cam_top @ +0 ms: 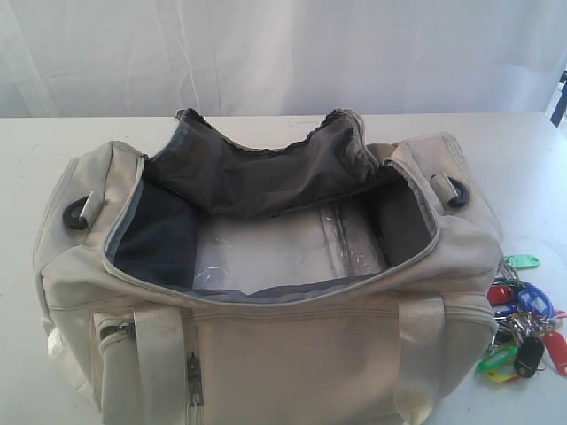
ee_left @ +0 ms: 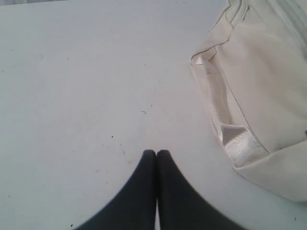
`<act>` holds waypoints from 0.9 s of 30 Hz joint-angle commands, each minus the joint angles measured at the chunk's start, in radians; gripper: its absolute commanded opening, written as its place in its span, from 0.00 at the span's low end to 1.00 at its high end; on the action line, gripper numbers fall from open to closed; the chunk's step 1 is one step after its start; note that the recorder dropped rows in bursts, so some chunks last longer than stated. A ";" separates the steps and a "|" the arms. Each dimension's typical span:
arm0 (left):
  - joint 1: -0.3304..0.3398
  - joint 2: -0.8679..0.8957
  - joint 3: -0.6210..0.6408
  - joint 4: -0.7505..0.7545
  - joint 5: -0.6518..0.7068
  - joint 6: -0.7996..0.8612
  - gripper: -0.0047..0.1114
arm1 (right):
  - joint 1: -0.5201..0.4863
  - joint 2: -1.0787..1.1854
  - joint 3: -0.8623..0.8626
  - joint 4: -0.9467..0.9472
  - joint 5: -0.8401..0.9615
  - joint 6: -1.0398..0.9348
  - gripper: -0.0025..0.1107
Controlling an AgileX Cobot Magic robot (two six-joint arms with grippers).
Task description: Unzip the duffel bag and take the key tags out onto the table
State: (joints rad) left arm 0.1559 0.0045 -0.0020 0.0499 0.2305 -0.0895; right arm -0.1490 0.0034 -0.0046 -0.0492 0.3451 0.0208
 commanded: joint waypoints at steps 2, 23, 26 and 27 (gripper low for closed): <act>0.012 -0.004 0.002 0.000 0.001 -0.002 0.04 | -0.006 -0.003 0.005 -0.004 -0.010 0.002 0.02; -0.039 -0.004 0.002 0.000 0.001 -0.002 0.04 | -0.006 -0.003 0.005 0.000 -0.010 0.002 0.02; -0.039 -0.004 0.002 0.000 0.001 -0.002 0.04 | -0.006 -0.003 0.005 0.000 -0.010 0.002 0.02; -0.039 -0.004 0.002 0.000 0.001 -0.002 0.04 | -0.006 -0.003 0.005 0.000 -0.010 0.002 0.02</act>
State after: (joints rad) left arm 0.1244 0.0045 -0.0020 0.0499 0.2305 -0.0895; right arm -0.1490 0.0034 -0.0046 -0.0473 0.3451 0.0228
